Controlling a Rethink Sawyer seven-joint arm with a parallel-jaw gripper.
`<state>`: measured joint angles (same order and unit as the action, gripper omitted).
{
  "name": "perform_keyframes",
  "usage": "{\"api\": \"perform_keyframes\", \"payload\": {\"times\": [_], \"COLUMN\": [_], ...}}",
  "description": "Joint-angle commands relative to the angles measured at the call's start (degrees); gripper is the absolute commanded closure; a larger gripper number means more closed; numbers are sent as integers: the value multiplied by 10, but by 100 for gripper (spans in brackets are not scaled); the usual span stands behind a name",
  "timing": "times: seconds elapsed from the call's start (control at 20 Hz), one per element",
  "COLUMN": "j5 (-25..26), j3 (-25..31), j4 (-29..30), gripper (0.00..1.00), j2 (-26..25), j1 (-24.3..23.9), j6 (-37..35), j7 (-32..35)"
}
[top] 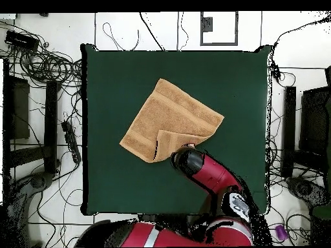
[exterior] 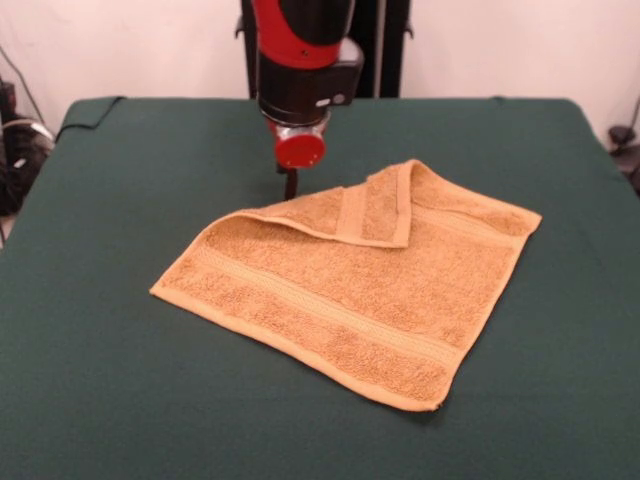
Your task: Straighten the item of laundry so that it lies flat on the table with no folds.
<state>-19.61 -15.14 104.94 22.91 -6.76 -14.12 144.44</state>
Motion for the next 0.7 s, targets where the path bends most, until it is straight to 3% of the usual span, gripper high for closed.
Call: {"api": "perform_keyframes", "payload": {"times": [0.05, 0.35, 0.5, 0.7], "j5": [0, 3, 18, 33], "j3": [41, 39, 17, 5], "j4": [-6, 5, 17, 13], "gripper": [0, 0, 0, 0], "j2": [12, 52, 114, 144], "j1": [31, 28, 34, 30], "j6": [-64, -116, -207, -259], "j7": [57, 50, 45, 35]}}
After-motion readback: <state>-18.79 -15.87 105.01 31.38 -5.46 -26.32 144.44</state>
